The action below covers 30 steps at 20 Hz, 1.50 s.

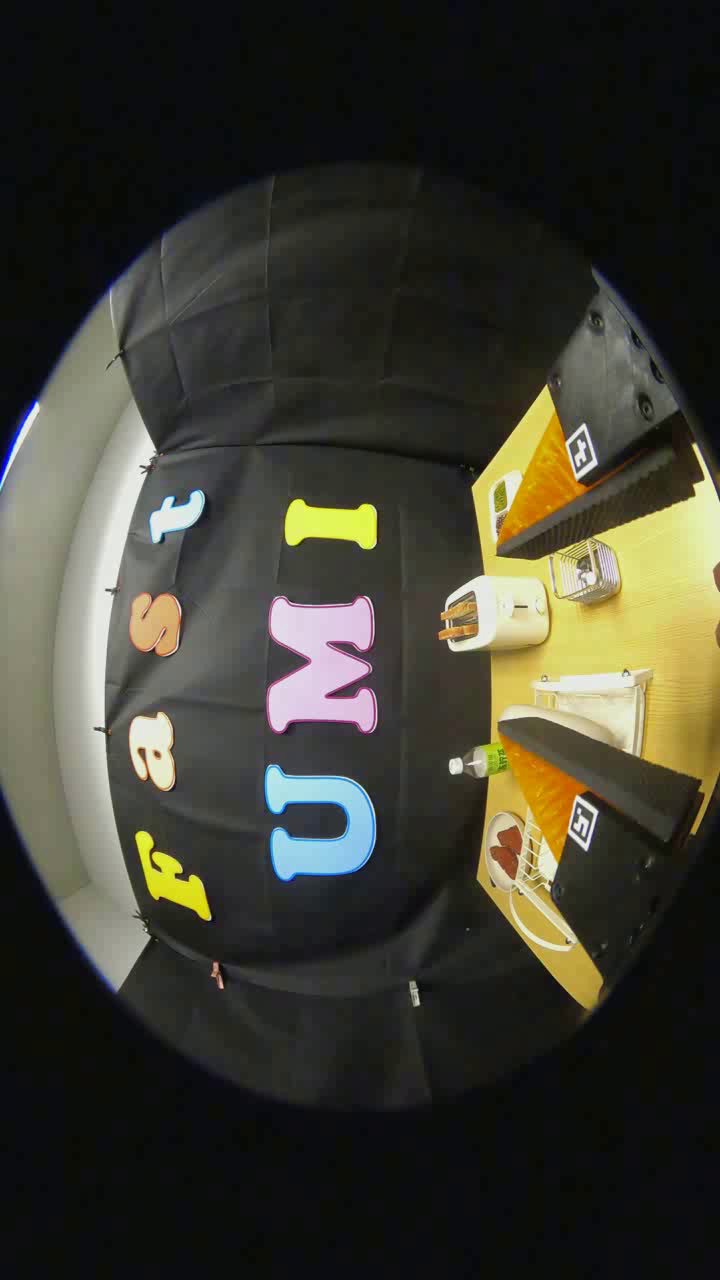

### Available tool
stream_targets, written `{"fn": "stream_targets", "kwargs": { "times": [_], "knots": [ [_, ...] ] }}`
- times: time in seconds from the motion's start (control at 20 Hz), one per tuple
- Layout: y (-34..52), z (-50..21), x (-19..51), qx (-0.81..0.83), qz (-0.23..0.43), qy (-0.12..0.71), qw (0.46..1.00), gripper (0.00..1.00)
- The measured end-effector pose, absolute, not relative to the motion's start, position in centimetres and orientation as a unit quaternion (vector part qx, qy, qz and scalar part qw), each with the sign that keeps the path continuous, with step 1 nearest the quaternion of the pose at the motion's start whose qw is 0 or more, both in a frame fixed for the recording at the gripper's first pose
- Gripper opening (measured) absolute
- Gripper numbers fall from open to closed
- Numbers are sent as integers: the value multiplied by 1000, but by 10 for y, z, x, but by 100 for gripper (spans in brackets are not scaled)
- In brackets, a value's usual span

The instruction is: Take the plate from the dish rack, then take the spoon from the basket and place it into the plate.

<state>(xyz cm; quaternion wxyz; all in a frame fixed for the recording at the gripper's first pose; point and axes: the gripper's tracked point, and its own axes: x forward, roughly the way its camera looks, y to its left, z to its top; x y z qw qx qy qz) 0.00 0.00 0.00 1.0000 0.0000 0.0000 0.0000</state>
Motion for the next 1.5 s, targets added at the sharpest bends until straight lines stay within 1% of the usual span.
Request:
{"fn": "stream_targets", "kwargs": {
  "times": [0.9, 1.2, 1.5],
  "knots": [
    [15, -20, -10, 19, 19, 35, 999, 98],
    [18, -23, 1, 18, 23, 46, 999, 98],
    [42, -19, 34, 7, 58, 63, 996, 99]
  ]
}}
